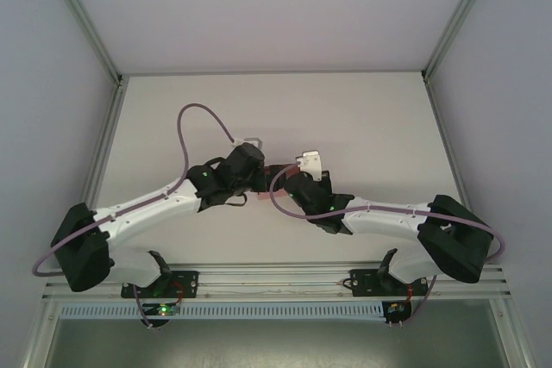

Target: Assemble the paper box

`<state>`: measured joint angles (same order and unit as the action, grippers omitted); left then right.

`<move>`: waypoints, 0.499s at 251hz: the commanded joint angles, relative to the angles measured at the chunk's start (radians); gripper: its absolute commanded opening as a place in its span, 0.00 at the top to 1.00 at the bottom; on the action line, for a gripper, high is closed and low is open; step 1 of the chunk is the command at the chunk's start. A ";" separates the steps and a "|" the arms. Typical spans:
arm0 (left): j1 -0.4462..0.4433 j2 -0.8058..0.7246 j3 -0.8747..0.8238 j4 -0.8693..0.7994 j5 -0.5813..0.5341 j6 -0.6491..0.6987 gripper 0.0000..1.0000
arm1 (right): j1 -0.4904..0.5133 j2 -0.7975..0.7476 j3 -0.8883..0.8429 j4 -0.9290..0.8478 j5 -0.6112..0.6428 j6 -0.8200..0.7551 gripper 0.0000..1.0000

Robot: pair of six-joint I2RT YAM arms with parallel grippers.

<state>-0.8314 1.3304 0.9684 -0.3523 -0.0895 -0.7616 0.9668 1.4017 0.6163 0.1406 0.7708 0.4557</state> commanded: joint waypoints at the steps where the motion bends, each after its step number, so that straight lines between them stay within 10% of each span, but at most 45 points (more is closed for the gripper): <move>1: 0.006 -0.064 -0.019 -0.041 -0.074 -0.064 0.00 | 0.015 0.064 -0.030 -0.188 -0.125 0.017 1.00; 125: 0.152 -0.027 -0.209 0.376 0.064 -0.272 0.00 | 0.022 0.085 -0.020 -0.199 -0.114 0.043 1.00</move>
<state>-0.6842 1.2877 0.7662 -0.1539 -0.0692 -1.0050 0.9668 1.4197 0.6350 0.1318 0.7712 0.4881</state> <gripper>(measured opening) 0.998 0.049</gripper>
